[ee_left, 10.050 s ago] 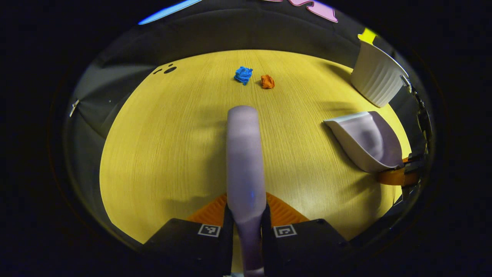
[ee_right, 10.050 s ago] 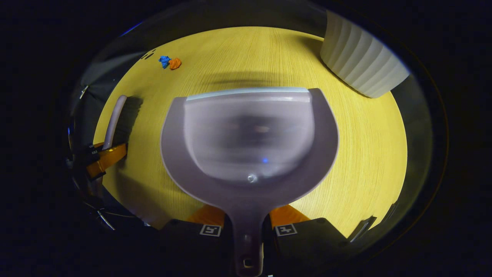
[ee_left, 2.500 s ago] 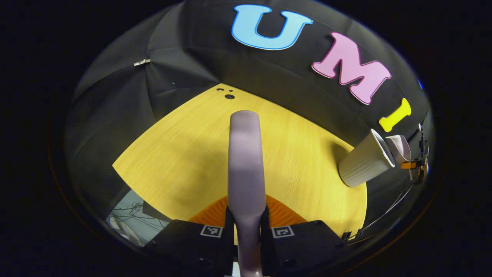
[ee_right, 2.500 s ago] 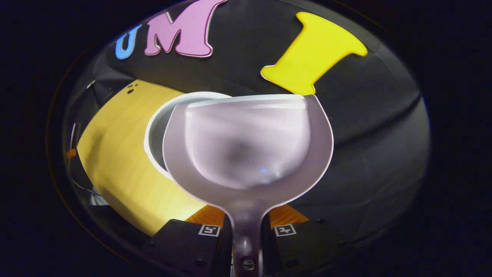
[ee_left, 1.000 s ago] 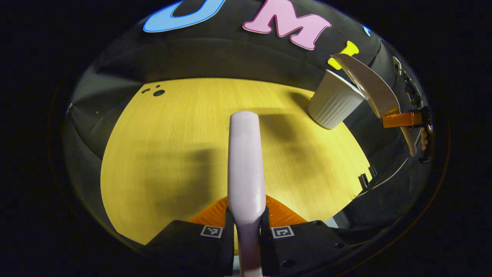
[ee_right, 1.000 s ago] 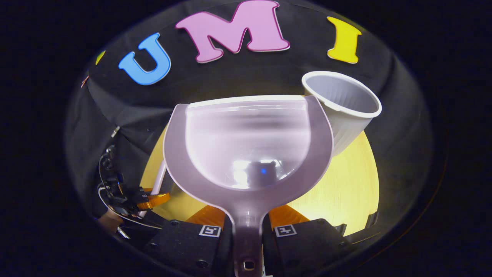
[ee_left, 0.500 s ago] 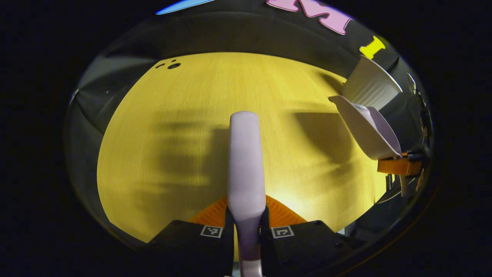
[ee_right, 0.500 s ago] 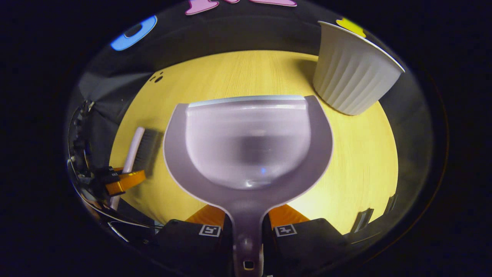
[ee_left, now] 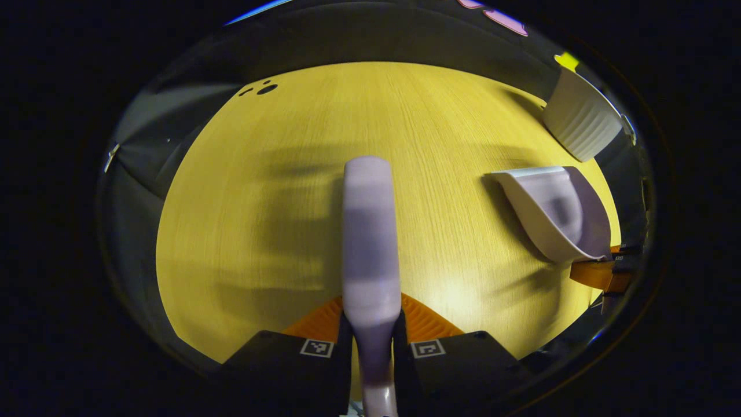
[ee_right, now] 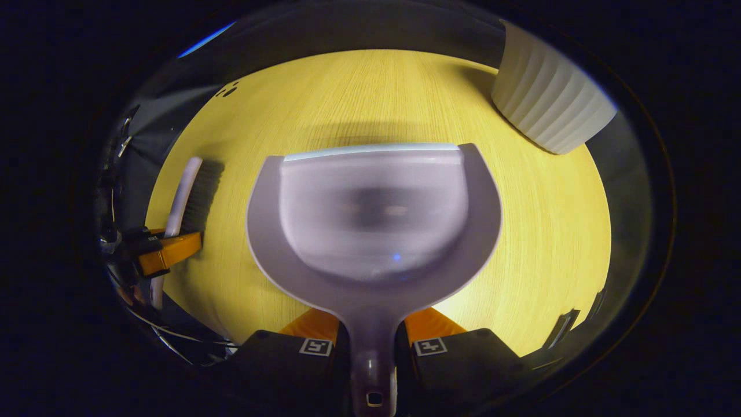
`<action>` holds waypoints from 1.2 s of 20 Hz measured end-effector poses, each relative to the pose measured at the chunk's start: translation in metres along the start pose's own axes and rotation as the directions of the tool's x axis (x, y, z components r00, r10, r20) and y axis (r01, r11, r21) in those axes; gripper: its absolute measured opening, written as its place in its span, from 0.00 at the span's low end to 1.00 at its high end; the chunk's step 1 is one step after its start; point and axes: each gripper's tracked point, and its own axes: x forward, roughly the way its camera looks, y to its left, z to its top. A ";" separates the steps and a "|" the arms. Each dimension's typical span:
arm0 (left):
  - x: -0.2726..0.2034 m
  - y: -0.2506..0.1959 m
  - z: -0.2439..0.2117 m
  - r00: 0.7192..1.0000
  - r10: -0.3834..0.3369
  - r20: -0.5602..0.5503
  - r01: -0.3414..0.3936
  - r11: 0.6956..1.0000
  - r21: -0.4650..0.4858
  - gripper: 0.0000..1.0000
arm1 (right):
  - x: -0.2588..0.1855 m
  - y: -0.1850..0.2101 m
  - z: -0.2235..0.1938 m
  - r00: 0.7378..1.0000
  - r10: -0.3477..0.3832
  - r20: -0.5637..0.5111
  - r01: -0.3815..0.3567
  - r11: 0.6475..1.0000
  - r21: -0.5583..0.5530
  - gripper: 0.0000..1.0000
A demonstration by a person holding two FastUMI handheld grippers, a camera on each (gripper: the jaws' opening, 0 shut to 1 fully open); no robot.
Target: Pick up the small broom and dustpan from the desktop, sweep the trash into the dustpan with the broom, and then empty the trash into the garbage bin.
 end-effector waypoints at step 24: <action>-0.208 -0.007 0.069 0.715 -0.006 0.699 0.054 0.997 -0.048 0.96 | -0.201 0.033 0.109 0.729 0.010 0.685 0.036 0.998 -0.053 1.00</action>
